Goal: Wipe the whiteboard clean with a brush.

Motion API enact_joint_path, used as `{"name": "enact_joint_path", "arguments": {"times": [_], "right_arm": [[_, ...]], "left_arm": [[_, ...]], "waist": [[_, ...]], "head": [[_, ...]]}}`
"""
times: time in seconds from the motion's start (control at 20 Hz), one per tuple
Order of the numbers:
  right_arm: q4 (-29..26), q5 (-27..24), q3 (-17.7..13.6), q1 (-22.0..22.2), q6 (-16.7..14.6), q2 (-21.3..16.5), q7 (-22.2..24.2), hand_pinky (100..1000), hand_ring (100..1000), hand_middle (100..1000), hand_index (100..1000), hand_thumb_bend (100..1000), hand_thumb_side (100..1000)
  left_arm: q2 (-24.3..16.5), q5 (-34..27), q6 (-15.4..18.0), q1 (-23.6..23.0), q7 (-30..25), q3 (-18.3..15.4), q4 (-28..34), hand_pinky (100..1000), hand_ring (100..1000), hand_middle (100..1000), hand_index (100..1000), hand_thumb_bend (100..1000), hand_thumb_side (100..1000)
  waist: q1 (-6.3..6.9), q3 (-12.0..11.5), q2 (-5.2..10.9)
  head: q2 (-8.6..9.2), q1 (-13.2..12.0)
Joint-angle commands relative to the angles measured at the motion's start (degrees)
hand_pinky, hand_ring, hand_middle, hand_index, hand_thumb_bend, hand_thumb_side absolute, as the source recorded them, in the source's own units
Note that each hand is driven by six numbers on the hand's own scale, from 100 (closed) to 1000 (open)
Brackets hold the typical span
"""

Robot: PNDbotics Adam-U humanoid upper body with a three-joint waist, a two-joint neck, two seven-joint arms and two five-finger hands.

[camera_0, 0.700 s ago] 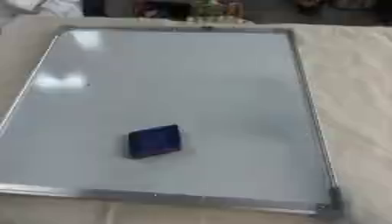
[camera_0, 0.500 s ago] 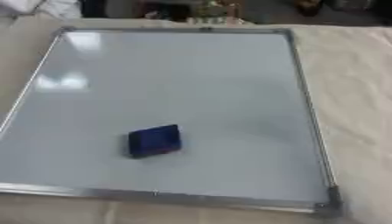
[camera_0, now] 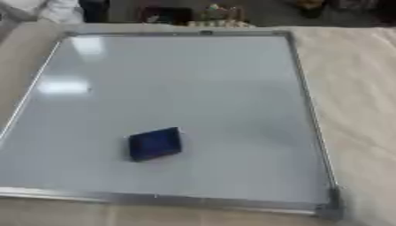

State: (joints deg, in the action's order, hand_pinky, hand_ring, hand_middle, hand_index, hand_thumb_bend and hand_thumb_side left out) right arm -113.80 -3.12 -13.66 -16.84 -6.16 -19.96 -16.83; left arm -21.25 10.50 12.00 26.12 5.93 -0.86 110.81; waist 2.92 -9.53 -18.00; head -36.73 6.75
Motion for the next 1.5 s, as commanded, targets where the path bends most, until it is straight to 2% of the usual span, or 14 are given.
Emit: {"name": "enact_joint_path", "arguments": {"times": [0.05, 0.2, 0.25, 0.45, 0.75, 0.9, 1.1, 1.35, 1.5], "right_arm": [[-0.8, -0.1, 0.1, -0.3, 0.0, -1.7, 0.3, 903, 924, 713, 885, 168, 1000], [-0.8, -0.1, 0.2, -0.3, 0.1, -1.8, 0.4, 903, 925, 713, 885, 169, 1000], [-0.8, -0.1, 0.3, -0.3, 0.1, -1.8, 0.5, 903, 925, 713, 885, 171, 1000], [-0.8, -0.2, 0.6, -0.6, 0.1, -1.7, 0.8, 904, 925, 712, 885, 174, 1000], [-0.8, -0.7, 1.0, -1.1, 0.1, -1.3, 1.4, 904, 925, 712, 885, 175, 1000], [-0.8, -0.8, 1.0, -1.1, 0.0, -1.3, 1.4, 903, 924, 712, 885, 178, 1000], [-0.8, -0.8, 1.0, -1.0, -0.1, -1.4, 1.4, 903, 924, 712, 885, 169, 1000], [-0.8, -1.0, 1.1, -1.0, 0.0, -1.3, 1.5, 903, 924, 711, 884, 171, 1000], [-0.8, -1.0, 1.2, -1.0, 0.0, -1.3, 1.6, 903, 924, 710, 883, 173, 1000]], "left_arm": [[-5.3, 2.5, 0.9, 3.2, -2.4, 3.5, -2.3, 628, 667, 618, 100, 266, 748], [-8.9, 4.7, 1.5, 6.8, -4.6, 7.0, -5.1, 667, 720, 662, 100, 313, 759], [-10.0, 5.4, 1.7, 7.9, -5.3, 8.2, -6.1, 681, 739, 675, 100, 359, 768], [-14.8, 8.3, 1.8, 12.4, -8.2, 13.0, -10.1, 717, 777, 692, 118, 404, 796], [-21.5, 13.0, -0.2, 15.0, -12.9, 20.6, -11.5, 771, 819, 713, 154, 477, 874], [-20.5, 15.4, -2.4, 16.0, -15.2, 24.4, -12.1, 779, 826, 721, 150, 495, 876], [-18.5, 18.6, -4.5, 17.0, -18.5, 27.0, -12.9, 778, 828, 740, 128, 548, 841], [-16.3, 22.8, -4.0, 17.9, -22.6, 29.3, -15.0, 798, 852, 775, 119, 634, 766], [-15.2, 24.7, -3.3, 18.6, -25.1, 30.7, -17.2, 792, 855, 782, 102, 670, 779]], "waist": [[0.01, -0.2, 1.23], [0.15, -0.1, 1.22], [0.17, 0.0, 1.19], [0.09, 0.5, 0.91], [-0.39, 1.3, 0.77], [-0.63, 1.3, 0.9], [-0.83, 1.1, 0.99], [-1.04, 0.9, 1.0], [-1.13, 0.9, 0.97]], "head": [[-0.09, 0.4], [0.17, 0.4], [0.26, 0.4], [0.63, 0.0], [0.5, -0.9], [0.24, -0.9], [0.08, -0.8], [0.08, -0.9], [0.12, -0.8]]}}
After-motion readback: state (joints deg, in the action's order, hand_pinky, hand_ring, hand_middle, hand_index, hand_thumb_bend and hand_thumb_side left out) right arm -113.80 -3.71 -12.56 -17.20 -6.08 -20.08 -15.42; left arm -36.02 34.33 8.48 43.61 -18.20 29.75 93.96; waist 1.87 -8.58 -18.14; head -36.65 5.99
